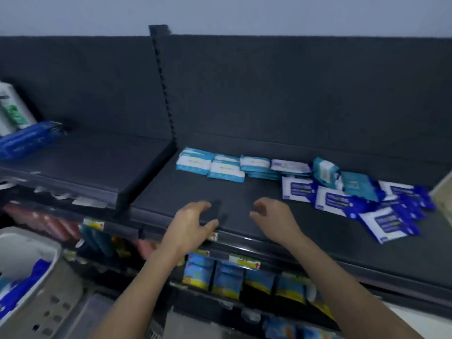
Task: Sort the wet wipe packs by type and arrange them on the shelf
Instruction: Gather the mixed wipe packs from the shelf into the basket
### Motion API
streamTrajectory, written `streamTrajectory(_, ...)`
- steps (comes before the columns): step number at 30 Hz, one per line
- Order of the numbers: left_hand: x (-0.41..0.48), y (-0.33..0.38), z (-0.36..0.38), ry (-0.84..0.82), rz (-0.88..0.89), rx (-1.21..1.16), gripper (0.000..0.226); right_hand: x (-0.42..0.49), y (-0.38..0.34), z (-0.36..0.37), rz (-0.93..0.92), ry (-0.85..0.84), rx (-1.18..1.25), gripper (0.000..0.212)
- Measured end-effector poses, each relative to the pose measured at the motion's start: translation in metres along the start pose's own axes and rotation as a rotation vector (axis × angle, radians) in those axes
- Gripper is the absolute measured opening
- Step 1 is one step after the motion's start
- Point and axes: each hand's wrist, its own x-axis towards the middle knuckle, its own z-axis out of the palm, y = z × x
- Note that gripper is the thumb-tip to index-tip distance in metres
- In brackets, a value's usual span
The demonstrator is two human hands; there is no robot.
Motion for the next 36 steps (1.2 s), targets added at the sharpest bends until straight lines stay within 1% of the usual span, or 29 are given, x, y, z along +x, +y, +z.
streamTrajectory(7, 0.079, 0.091, 0.084, -0.056, 0.08, -0.031, 0.049, 0.028, 0.115, -0.084, 0.104, 0.082, -0.059, 0.033)
streamTrajectory(10, 0.108, 0.128, 0.121, -0.092, 0.106, -0.053, 0.047, 0.039, 0.161, -0.119, 0.176, 0.11, -0.039, 0.038)
streamTrajectory(13, 0.132, 0.159, 0.155, -0.115, 0.082, -0.092, 0.048, 0.047, 0.209, -0.148, 0.231, 0.177, -0.086, 0.041)
streamTrajectory(16, 0.151, 0.184, 0.183, -0.113, 0.056, -0.101, 0.055, 0.054, 0.26, -0.171, 0.348, 0.235, -0.126, 0.047)
streamTrajectory(19, 0.167, 0.201, 0.204, -0.103, 0.011, -0.107, 0.063, 0.056, 0.305, -0.192, 0.512, 0.26, -0.178, 0.06)
streamTrajectory(21, 0.177, 0.21, 0.214, -0.062, -0.026, -0.123, 0.068, 0.059, 0.327, -0.204, 0.605, 0.26, -0.156, 0.071)
streamTrajectory(25, 0.197, 0.225, 0.227, -0.001, -0.124, -0.168, 0.077, 0.073, 0.352, -0.21, 0.702, 0.208, 0.026, 0.087)
streamTrajectory(28, 0.213, 0.229, 0.238, -0.011, -0.134, -0.186, 0.076, 0.079, 0.347, -0.205, 0.689, 0.186, -0.005, 0.094)
streamTrajectory(31, 0.221, 0.232, 0.244, -0.052, -0.133, -0.091, 0.072, 0.082, 0.342, -0.199, 0.689, 0.262, 0.014, 0.092)
streamTrajectory(34, 0.227, 0.228, 0.246, -0.1, -0.108, -0.011, 0.058, 0.086, 0.344, -0.194, 0.716, 0.242, 0.071, 0.095)
streamTrajectory(35, 0.229, 0.226, 0.246, -0.11, -0.086, 0.007, 0.053, 0.087, 0.344, -0.193, 0.714, 0.242, 0.115, 0.093)
streamTrajectory(36, 0.232, 0.222, 0.246, -0.121, -0.065, 0.017, 0.05, 0.087, 0.343, -0.191, 0.699, 0.246, 0.169, 0.08)
